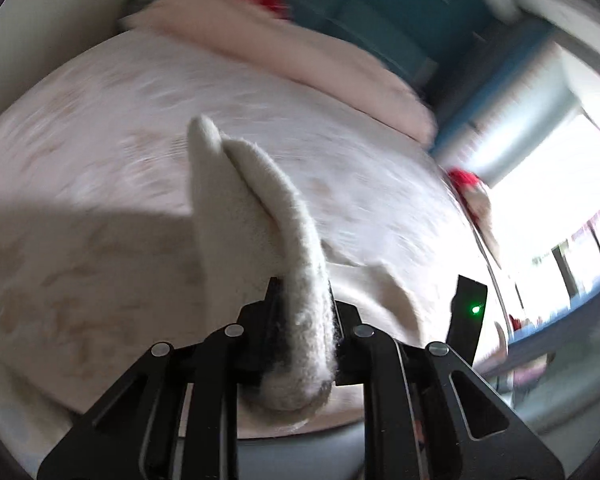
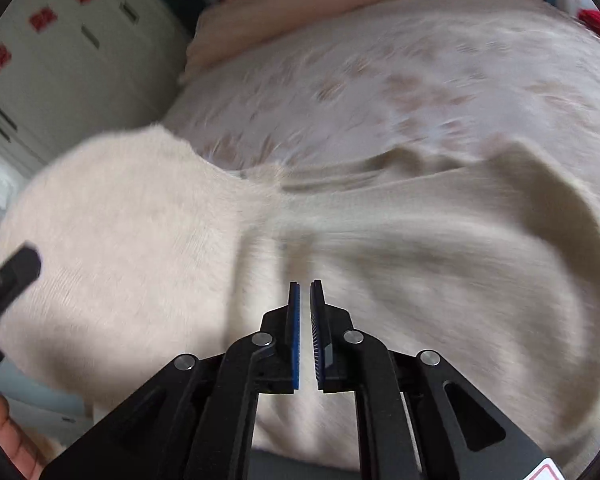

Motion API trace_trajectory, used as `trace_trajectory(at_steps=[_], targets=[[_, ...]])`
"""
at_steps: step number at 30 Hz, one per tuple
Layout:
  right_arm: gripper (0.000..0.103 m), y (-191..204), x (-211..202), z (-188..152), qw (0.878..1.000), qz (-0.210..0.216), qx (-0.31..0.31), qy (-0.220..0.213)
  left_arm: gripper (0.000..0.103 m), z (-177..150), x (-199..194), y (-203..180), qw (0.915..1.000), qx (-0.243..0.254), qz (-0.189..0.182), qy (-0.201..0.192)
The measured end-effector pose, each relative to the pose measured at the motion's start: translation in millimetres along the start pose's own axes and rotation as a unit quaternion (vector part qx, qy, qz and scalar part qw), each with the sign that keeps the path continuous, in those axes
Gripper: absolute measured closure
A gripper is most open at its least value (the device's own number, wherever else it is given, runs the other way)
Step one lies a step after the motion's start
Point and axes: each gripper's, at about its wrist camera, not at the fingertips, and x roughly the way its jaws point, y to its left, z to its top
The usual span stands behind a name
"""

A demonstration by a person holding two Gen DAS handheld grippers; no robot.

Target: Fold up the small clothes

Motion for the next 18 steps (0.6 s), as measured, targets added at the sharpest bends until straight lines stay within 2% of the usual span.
trace_trajectory(at_steps=[2,4,7,8,9,10,11,13,16,18], targets=[[0.087,-30,-35,-7,0.999,-0.011,0.015,-0.027,0.085,-9,21,-41,0.9989,0.039,-0.014,0.021],[0.071,-54,-59,-12,0.998,-0.036,0.022,-0.047,0.081,-28,51,-77,0.9953,0.079,-0.018,0.053],[0.063,-95,-87,-27,0.995,-0.067,0.042,-0.063,0.066,-71,100,-107,0.9857,0.131,-0.009,0.106],[0.063,-108,-91,-30,0.994,-0.069,0.054,-0.060,0.061,-86,109,-108,0.9843,0.136,0.000,0.113],[0.062,-120,-96,-35,0.994,-0.065,0.071,-0.057,0.049,-98,109,-105,0.9847,0.130,-0.001,0.116],[0.054,-129,-101,-40,0.993,-0.053,0.083,-0.057,0.040,-103,105,-101,0.9854,0.126,-0.006,0.115],[0.049,-134,-104,-43,0.993,-0.039,0.092,-0.059,0.024,-110,96,-93,0.9867,0.122,-0.008,0.108],[0.038,-141,-106,-49,0.992,-0.006,0.110,-0.065,0.018,-120,75,-81,0.9884,0.129,0.005,0.081],[0.035,-141,-99,-52,0.989,0.039,0.131,-0.054,0.013,-135,48,-54,0.9834,0.154,0.074,0.061],[0.033,-132,-82,-47,0.988,0.059,0.138,-0.036,0.013,-141,36,-34,0.9821,0.149,0.098,0.061]])
